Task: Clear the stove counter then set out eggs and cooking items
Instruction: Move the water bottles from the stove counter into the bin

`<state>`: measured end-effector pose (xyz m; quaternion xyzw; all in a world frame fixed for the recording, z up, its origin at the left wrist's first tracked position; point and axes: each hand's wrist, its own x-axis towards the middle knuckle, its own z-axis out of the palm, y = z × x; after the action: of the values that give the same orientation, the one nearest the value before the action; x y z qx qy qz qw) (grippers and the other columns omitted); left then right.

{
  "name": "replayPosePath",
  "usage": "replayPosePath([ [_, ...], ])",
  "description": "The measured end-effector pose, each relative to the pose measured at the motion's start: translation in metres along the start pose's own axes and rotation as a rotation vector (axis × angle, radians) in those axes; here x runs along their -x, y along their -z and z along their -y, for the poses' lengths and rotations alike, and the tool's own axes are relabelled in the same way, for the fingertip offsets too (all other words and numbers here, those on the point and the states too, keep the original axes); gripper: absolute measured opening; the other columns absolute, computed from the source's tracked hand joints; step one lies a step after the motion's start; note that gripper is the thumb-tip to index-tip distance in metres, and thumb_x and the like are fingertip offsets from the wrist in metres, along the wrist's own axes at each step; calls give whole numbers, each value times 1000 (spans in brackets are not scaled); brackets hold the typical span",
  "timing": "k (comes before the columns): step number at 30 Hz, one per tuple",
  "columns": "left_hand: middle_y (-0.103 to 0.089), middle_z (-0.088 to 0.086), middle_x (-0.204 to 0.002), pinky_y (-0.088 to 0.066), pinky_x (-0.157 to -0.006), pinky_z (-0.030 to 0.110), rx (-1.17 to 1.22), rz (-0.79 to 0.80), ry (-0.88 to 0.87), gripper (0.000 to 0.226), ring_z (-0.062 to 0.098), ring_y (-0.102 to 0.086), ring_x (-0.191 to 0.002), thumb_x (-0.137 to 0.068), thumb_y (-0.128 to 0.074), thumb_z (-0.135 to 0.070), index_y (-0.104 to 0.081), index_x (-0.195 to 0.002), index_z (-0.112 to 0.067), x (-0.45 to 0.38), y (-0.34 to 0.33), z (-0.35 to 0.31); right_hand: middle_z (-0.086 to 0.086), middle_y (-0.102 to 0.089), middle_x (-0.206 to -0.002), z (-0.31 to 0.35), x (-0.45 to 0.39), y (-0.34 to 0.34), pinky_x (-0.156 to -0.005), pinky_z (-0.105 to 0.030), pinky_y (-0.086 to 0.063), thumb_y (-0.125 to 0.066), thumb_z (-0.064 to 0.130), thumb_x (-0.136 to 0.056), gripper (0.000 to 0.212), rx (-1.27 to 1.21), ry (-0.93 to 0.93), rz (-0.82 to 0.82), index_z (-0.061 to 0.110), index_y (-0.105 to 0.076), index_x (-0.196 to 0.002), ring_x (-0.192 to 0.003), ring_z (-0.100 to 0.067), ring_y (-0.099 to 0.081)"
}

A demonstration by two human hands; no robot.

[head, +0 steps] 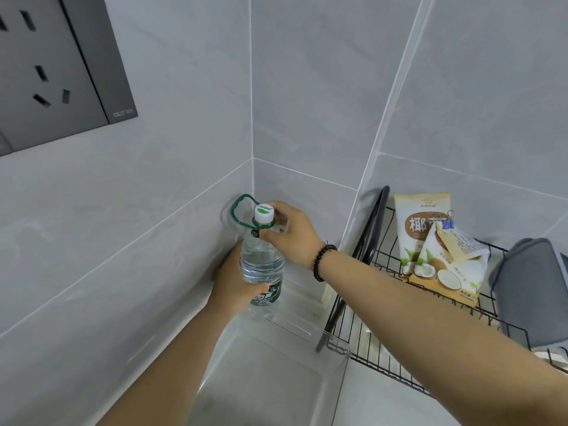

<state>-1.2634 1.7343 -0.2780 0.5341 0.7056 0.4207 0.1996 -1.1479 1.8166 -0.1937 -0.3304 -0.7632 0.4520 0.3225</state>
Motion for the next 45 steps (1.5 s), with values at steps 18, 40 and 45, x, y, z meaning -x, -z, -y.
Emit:
replayPosePath([
  [18,-61,-15,-114,-40,-79,7,305,-51,204,32,3,-58,-113,-88,-65,-10,-57,-115,-27,101,-3,-51,13,-52,-124,27,162,68,-91,-24,-51,-63,8,-90,57,56,-123,-6,31,-39,-137,-111,-5,-54],
  [40,-72,-14,-98,-53,-88,30,349,82,306,14,2,-68,-92,-90,-66,-20,-68,-100,-30,203,-22,-71,30,-67,-105,-21,349,53,-101,-20,-46,-80,3,-72,55,120,-388,-34,35,-58,-111,-104,8,-62],
  [45,-74,-8,-94,-53,-91,40,361,87,330,18,8,-70,-89,-88,-68,-16,-68,-99,-30,205,-18,-71,22,-70,-97,-19,347,53,-92,-20,-52,-81,0,-71,48,119,-372,-108,41,-68,-93,-99,0,-65],
])
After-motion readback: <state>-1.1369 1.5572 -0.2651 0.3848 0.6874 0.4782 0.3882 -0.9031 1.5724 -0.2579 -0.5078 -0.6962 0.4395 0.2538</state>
